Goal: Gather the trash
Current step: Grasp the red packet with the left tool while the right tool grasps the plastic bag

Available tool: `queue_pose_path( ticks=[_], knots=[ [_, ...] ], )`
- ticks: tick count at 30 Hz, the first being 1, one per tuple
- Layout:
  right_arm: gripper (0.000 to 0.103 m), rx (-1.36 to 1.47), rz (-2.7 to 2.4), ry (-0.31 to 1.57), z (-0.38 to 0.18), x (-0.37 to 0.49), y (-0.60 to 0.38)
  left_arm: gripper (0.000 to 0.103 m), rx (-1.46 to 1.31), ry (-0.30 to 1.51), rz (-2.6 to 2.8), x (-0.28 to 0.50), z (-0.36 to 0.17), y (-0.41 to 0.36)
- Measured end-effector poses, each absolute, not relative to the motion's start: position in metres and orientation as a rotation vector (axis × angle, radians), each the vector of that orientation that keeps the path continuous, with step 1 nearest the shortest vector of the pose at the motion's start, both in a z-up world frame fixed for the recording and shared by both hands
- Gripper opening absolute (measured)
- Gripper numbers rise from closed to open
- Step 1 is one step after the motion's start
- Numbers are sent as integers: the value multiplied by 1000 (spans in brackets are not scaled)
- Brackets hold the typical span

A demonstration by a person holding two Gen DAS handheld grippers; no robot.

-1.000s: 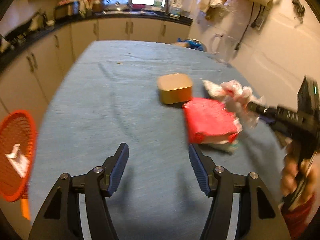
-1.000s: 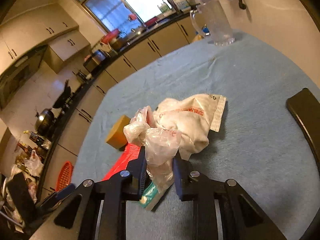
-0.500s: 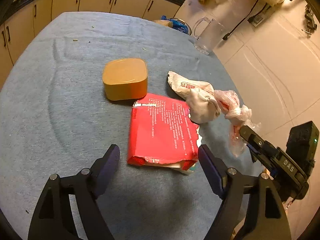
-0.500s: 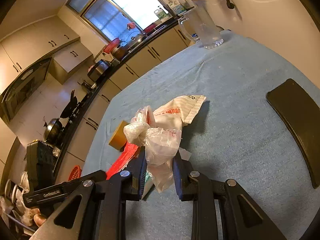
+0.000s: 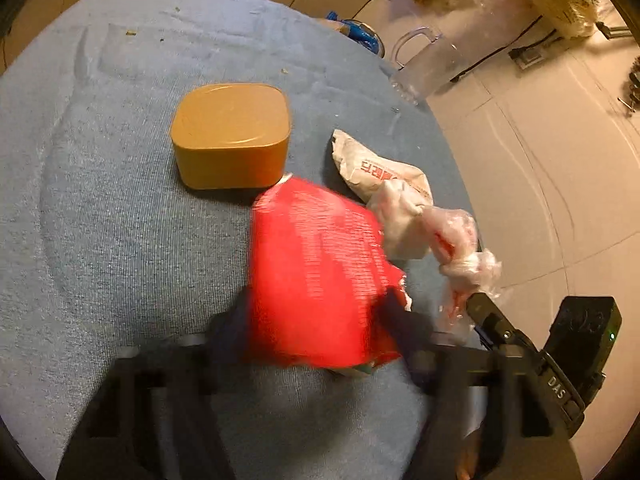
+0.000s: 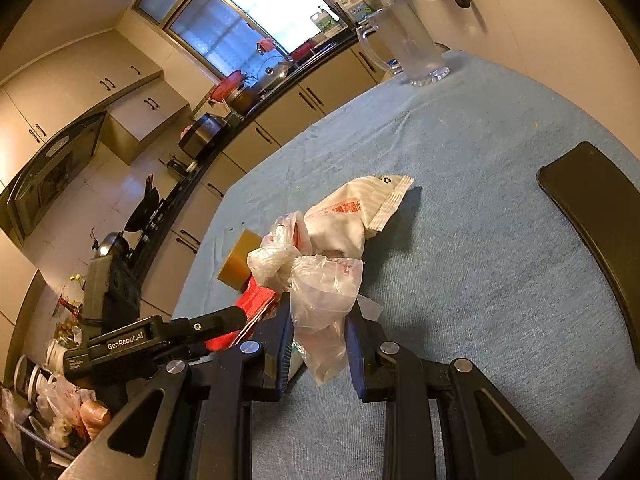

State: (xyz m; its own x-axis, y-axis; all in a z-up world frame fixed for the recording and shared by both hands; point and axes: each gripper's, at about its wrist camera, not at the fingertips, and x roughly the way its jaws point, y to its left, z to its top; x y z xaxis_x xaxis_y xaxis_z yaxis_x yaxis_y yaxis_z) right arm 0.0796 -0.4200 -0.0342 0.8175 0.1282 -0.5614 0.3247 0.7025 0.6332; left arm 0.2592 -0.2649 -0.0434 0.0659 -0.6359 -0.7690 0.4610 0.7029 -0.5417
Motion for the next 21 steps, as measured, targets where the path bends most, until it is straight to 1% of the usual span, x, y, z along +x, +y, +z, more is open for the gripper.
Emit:
queue_pose_path(
  ticks=[2,3,5,11,16,21],
  knots=[
    [26,796,-113,626,-35,81,-417,37,-157,1235,-845,254,-39,-264],
    [26,795,-112,628,-36,82,-416,37,-148,1222,-845,252,-36,-262],
    [26,796,-107,635,-38,84,-414,32,-138,1197,-850,249,-31,-261],
    [26,809,-96,664,-47,87,-408,31,-108,1137,-930,231,-13,-269],
    [26,816,-100,663,-49,84,-411,31,-84,1137,-947,226,-14,-278],
    [26,818,-113,652,-48,78,-415,24,-70,1087,-940,220,-11,-277]
  ],
)
